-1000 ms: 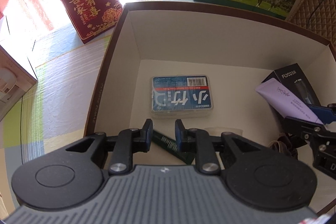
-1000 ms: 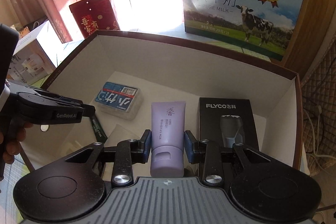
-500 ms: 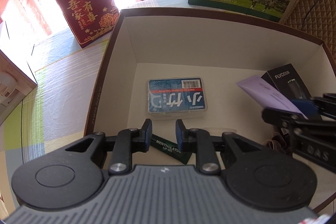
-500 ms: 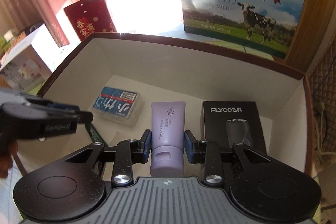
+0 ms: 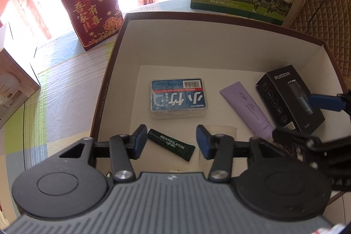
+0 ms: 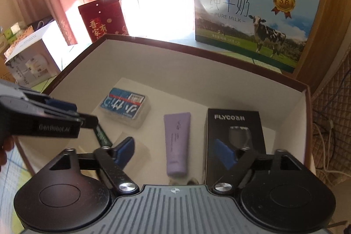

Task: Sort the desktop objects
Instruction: 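Lower both tools into the box and open them to release lip balm and tube, then withdraw both tools from the box back over the table items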

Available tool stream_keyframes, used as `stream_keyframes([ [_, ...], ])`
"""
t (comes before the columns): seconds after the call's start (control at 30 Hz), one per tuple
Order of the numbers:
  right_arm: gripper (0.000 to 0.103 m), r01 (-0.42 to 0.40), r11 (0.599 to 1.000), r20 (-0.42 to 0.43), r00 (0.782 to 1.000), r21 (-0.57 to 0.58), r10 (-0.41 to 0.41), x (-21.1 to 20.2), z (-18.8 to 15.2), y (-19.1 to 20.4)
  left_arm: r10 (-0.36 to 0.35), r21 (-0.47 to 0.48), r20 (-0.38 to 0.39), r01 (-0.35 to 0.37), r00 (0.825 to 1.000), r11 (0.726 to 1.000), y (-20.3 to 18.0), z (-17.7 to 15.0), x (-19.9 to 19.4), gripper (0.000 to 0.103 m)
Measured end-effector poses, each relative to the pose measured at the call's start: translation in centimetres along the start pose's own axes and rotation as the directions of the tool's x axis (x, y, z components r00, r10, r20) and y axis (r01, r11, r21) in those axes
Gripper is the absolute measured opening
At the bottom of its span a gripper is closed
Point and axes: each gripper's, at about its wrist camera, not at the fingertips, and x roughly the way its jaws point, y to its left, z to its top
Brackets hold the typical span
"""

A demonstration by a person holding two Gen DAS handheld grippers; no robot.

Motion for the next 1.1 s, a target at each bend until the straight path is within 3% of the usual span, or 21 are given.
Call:
stream_keyframes([
  [0.1,0.094,0.001,1.0,0.004,1.0,-0.007,-0.001,-1.1,-0.6,0.2,0.003,0.01,0.017,-0.003,1.0,1.0,-0.4,-0.4,-0.9,0.063],
  [0.2,0.099,-0.003,1.0,0.004,1.0,-0.013,0.003,-2.2,-1.2,0.4,-0.006,0.015,0.033,0.005,0.999,1.0,-0.9,-0.9,-2.0,0.068],
  [0.87,0.101,0.005,0.996,0.02,1.0,0.088,-0.007,-7.9,-3.4,1.5,-0.006,-0.042,0.095,0.01,0.995,0.999,-1.6,-4.9,-8.8,0.079],
  [1.1,0.101,0.02,0.998,0.031,0.999,0.059,-0.022,-10.1,-4.9,2.5,-0.011,-0.068,0.101,0.018,0.995,0.998,-1.8,-7.3,-11.2,0.082],
])
